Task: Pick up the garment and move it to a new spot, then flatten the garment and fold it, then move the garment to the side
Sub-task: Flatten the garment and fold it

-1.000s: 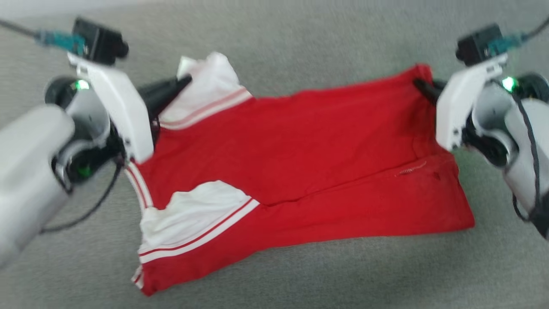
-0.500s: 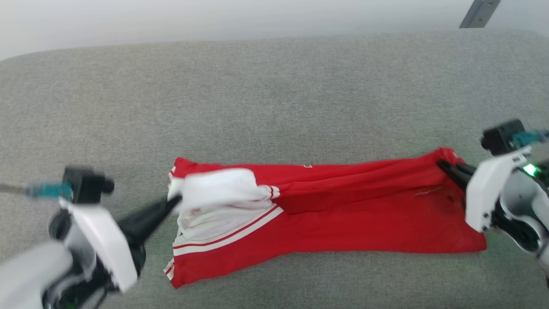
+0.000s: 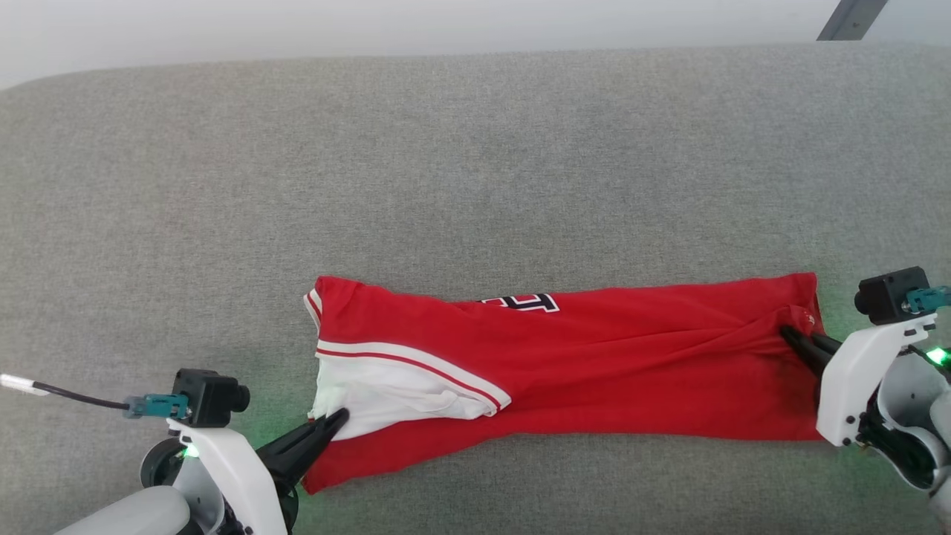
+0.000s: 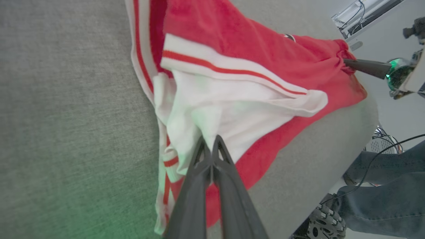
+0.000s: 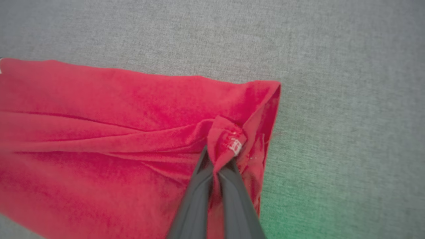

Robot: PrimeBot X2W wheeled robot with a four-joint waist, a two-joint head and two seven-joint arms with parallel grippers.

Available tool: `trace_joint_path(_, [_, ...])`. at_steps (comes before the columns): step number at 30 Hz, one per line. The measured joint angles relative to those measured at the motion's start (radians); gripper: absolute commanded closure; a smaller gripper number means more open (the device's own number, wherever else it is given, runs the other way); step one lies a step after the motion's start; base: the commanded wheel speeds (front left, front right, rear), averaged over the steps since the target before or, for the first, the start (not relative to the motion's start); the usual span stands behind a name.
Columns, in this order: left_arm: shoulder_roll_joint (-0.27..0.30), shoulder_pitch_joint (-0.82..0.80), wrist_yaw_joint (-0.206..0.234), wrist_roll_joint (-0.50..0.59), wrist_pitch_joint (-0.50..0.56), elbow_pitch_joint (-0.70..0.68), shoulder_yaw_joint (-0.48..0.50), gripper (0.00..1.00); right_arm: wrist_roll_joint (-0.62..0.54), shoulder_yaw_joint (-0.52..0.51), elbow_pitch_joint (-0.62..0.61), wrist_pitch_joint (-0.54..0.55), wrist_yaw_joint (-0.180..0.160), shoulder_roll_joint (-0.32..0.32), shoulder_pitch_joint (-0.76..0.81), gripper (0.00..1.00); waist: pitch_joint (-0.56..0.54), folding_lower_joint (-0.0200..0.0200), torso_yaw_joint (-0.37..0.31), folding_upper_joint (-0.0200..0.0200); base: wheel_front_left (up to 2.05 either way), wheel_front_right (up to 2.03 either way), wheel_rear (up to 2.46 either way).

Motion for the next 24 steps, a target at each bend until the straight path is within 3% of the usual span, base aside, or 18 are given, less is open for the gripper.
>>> trace_joint_path(2, [-0.015,0.0,0.0,0.021,-0.001,0.036,0.0,1.0,-0.016,-0.018,0.004,0.0,0.0,0.017,0.002,1.0,0.002,0.0,-0.002,0.0,0.0,0.0,0.0])
trace_joint_path(4, [-0.031,0.0,0.0,0.029,-0.005,0.058,0.0,0.63,-0.029,-0.031,-0.004,-0.001,0.0,0.031,0.007,0.54,0.001,0.0,-0.004,0.0,0.0,0.0,0.0])
trace_joint_path(5, [-0.038,0.0,0.0,0.034,-0.01,0.065,0.0,0.51,-0.03,-0.039,-0.009,-0.001,0.0,0.037,0.011,0.06,-0.001,0.0,-0.004,0.0,0.0,0.0,0.0])
trace_joint_path(6, [-0.043,0.0,0.0,0.035,-0.015,0.07,0.001,0.33,-0.03,-0.048,-0.016,0.005,0.0,0.039,0.016,0.0,-0.003,0.0,-0.004,0.0,0.0,0.0,0.0])
trace_joint_path(7, [-0.046,0.0,0.0,0.038,-0.02,0.073,0.005,0.06,-0.03,-0.058,-0.024,0.009,0.0,0.038,0.023,0.0,-0.005,0.0,-0.004,0.0,0.0,0.0,0.0])
trace_joint_path(8, [-0.049,0.0,0.0,0.042,-0.026,0.076,0.011,0.0,-0.03,-0.068,-0.036,0.014,0.0,0.036,0.031,0.0,-0.008,0.0,-0.003,0.0,0.0,0.0,0.0])
trace_joint_path(13, [-0.056,0.04,0.0,0.063,-0.04,0.073,0.083,0.0,-0.021,-0.15,-0.101,0.044,0.0,0.012,0.09,0.0,-0.029,0.0,0.013,0.0,0.0,0.0,0.0])
trace_joint_path(16, [-0.082,0.087,0.013,0.117,-0.042,0.057,0.205,0.0,-0.02,-0.214,-0.109,0.076,0.0,-0.003,0.138,0.0,-0.038,0.0,0.033,0.0,0.0,0.0,0.0])
trace_joint_path(24, [-0.279,0.307,0.058,0.423,-0.042,0.086,0.567,0.0,0.011,-0.329,-0.029,0.152,0.0,0.04,0.21,0.0,-0.058,0.0,0.106,0.0,0.0,0.0,0.0])
